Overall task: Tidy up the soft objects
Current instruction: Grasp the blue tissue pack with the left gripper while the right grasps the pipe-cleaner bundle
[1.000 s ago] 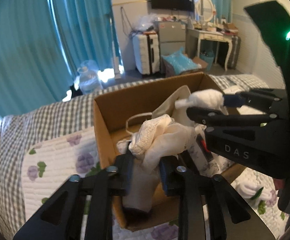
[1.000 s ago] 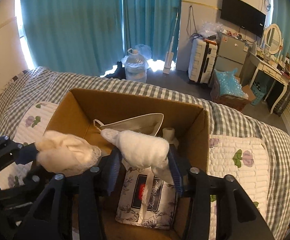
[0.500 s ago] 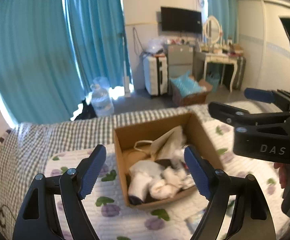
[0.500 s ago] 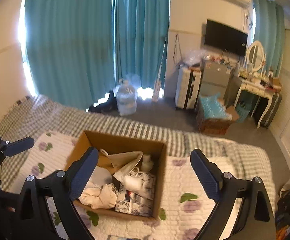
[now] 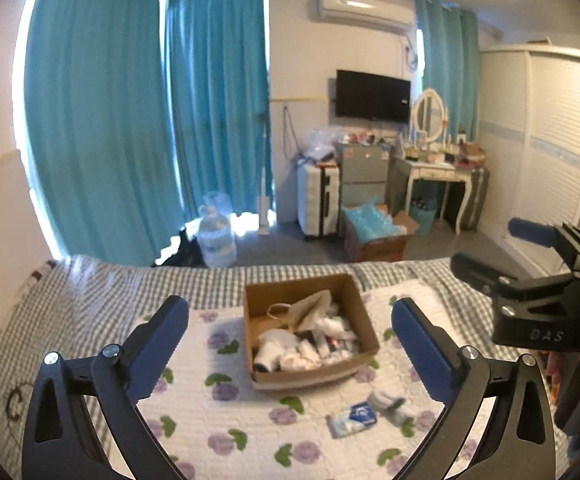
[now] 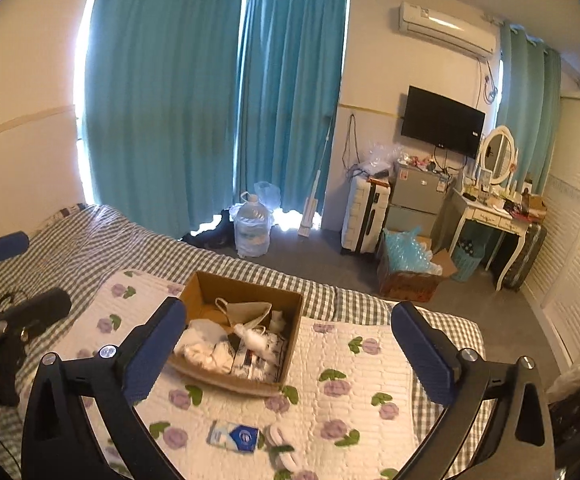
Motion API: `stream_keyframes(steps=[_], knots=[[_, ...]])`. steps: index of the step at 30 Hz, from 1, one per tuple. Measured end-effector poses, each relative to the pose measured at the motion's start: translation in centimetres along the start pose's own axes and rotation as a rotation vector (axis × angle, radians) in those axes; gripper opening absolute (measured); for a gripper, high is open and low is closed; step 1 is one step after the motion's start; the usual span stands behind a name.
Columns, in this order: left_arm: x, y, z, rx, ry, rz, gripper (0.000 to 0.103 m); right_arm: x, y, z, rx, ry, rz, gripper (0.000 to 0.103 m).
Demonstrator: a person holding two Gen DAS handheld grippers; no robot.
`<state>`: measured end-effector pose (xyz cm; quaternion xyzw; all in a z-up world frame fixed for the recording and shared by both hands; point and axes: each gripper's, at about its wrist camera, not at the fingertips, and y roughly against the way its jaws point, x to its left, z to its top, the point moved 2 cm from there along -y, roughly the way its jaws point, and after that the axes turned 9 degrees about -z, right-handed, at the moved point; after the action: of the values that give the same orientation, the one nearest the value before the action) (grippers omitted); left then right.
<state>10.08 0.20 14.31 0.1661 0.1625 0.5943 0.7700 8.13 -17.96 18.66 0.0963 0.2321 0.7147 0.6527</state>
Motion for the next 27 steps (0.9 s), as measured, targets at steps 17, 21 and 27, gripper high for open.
stream_keyframes(steps=[17, 21, 27], knots=[[-2.6, -3.0, -9.8, 0.165, 0.012, 0.038, 0.103, -0.9, -1.4, -11.5, 0.168, 0.08, 0.008, 0.103], [-2.7, -5.4, -12.4, 0.219, -0.004, 0.048, 0.103, -0.5, -5.3, -15.1, 0.232, 0.085, 0.029, 0.103], [-2.8, -9.8, -15.7, 0.312, -0.009, 0.042, 0.103, 0.0, -11.2, -20.3, 0.351, 0.073, 0.06, 0.099]])
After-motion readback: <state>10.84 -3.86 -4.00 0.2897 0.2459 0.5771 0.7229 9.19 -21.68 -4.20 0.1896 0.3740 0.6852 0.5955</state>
